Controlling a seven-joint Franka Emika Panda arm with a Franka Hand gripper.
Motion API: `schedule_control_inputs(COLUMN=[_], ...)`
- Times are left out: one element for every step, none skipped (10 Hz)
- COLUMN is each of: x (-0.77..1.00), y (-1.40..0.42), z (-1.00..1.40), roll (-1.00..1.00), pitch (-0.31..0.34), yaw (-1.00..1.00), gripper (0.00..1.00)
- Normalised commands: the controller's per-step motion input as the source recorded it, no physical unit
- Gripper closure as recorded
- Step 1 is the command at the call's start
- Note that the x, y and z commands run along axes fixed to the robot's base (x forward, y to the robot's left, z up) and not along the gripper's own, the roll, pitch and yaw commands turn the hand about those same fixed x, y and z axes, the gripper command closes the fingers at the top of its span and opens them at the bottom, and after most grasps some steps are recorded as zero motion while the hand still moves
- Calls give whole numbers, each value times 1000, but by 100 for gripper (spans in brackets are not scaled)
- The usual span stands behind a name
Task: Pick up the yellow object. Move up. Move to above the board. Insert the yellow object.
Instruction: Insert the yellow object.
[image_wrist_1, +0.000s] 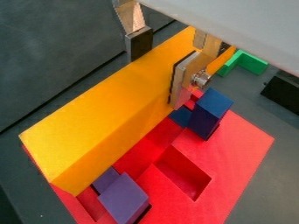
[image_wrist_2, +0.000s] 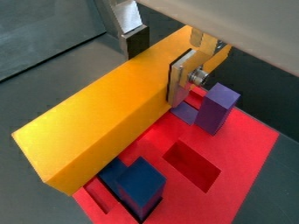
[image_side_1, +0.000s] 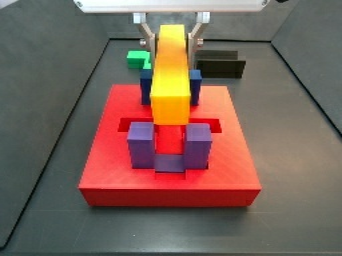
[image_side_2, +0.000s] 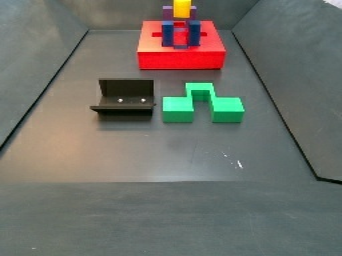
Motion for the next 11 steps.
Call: schedule_control_inputs(x=[-66,123,0,46,0,20,126,234,289,300,186], y=[-169,-197,-206,-126,0,0,14,11,0,0,0], z=[89,23,0,0,-31,-149,-389,-497,-457,-374,-214], roll=[236,489,500,396,0,3,0,0,0,0,20], pitch=[-60,0,0,0,0,10,0,0,3,11,27], yaw=[0,6,37,17,0,0,0,0,0,0,0], gripper=[100,100,100,100,100,100,100,100,100,100,100])
